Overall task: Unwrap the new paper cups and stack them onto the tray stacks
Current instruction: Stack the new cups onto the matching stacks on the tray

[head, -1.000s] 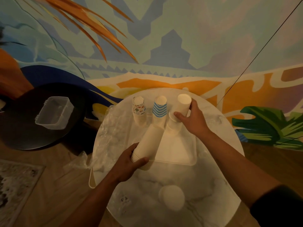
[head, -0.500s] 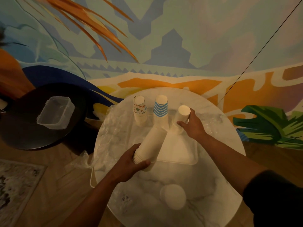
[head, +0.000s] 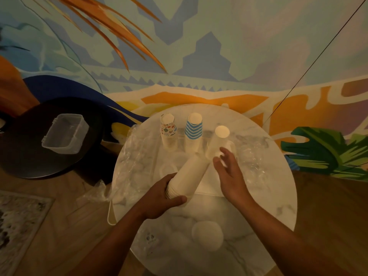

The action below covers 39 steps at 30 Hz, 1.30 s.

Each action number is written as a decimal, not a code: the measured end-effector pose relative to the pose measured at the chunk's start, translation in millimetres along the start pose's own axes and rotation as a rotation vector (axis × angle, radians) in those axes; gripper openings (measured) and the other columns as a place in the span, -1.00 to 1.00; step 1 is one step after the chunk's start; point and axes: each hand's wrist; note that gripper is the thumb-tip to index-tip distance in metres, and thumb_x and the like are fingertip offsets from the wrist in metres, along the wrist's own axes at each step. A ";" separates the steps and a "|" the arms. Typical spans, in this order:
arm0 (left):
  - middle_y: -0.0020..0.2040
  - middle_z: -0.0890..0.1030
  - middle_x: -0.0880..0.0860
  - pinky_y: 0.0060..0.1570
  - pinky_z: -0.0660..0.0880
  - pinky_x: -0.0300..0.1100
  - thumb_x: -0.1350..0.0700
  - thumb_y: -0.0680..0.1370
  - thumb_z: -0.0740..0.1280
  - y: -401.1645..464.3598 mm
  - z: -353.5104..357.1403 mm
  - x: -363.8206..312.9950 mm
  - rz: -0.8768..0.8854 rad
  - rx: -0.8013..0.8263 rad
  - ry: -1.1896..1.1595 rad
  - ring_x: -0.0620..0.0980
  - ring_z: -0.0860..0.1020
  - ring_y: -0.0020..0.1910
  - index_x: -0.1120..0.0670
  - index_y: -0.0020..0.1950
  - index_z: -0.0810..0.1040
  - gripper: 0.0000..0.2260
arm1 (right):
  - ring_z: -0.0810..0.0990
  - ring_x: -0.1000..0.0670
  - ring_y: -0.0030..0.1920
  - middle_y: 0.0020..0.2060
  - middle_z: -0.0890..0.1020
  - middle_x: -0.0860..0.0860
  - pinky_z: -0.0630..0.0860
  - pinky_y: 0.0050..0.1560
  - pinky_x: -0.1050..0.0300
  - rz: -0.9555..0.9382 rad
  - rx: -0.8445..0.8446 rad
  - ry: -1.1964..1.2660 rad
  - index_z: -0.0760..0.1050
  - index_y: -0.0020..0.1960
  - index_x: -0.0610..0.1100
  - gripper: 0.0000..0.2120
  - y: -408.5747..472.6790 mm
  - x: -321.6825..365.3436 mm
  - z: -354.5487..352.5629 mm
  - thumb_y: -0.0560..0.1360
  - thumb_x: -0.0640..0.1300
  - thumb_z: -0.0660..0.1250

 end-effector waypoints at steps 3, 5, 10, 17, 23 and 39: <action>0.23 0.59 -0.25 0.16 0.60 -0.09 -0.07 0.40 0.59 0.7 3.6 -0.6 0.001 0.014 -0.006 -0.18 0.58 0.21 -0.12 0.47 0.40 -0.31 | 0.52 0.02 0.36 0.31 0.54 0.14 0.48 0.35 0.01 0.040 0.266 0.046 0.28 0.47 0.05 -0.32 -24.5 -0.2 10.9 0.46 0.15 0.50; 0.24 0.61 -0.18 0.13 0.62 -0.04 -0.08 0.40 0.59 0.5 6.8 -2.3 0.002 0.032 -0.024 -0.13 0.60 0.20 -0.11 0.47 0.41 -0.32 | 0.59 0.00 0.29 0.24 0.61 0.07 0.55 0.28 0.01 0.043 0.292 0.045 0.36 0.42 0.02 -0.35 -30.1 -0.3 15.2 0.43 0.05 0.56; 0.20 0.65 -0.08 0.10 0.62 -0.07 0.08 0.45 0.58 -0.4 11.8 -6.3 0.022 -0.006 -0.070 -0.07 0.63 0.16 -0.05 0.40 0.46 -0.43 | 0.66 0.01 0.18 0.16 0.67 0.02 0.60 0.21 -0.03 0.041 0.263 0.126 0.44 0.30 0.01 -0.43 -19.8 14.1 12.6 0.38 -0.06 0.60; 0.22 0.63 -0.13 0.11 0.61 -0.10 -0.07 0.39 0.57 -4.9 10.0 -7.8 0.035 -0.030 -0.072 -0.09 0.61 0.19 -0.06 0.43 0.44 -0.35 | 0.65 0.09 0.17 0.12 0.69 0.11 0.58 0.14 0.14 -0.075 0.188 0.161 0.43 0.28 0.00 -0.49 6.0 57.8 -9.1 0.42 -0.13 0.56; 0.20 0.61 -0.20 0.09 0.60 -0.13 -0.14 0.38 0.56 -11.1 8.0 -4.5 0.033 -0.056 -0.059 -0.13 0.60 0.17 -0.09 0.43 0.44 -0.34 | 0.61 0.15 0.20 0.23 0.60 0.14 0.59 0.19 0.08 -0.244 -0.029 -0.019 0.38 0.38 0.03 -0.40 53.9 81.2 -37.1 0.44 -0.09 0.57; 0.26 0.57 -0.04 0.02 0.64 -0.10 -0.01 0.51 0.51 -21.3 16.0 0.2 -0.047 -0.019 -0.225 -0.10 0.60 0.17 -0.06 0.48 0.36 -0.41 | 0.54 -0.11 0.31 0.37 0.53 -0.06 0.48 0.33 -0.13 0.054 0.029 -0.417 0.33 0.48 -0.09 -0.28 131.8 -31.0 -31.2 0.41 -0.14 0.59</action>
Point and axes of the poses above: each hand's wrist, its own y-axis towards the middle knuckle, its own z-axis out of the palm, x = y × z
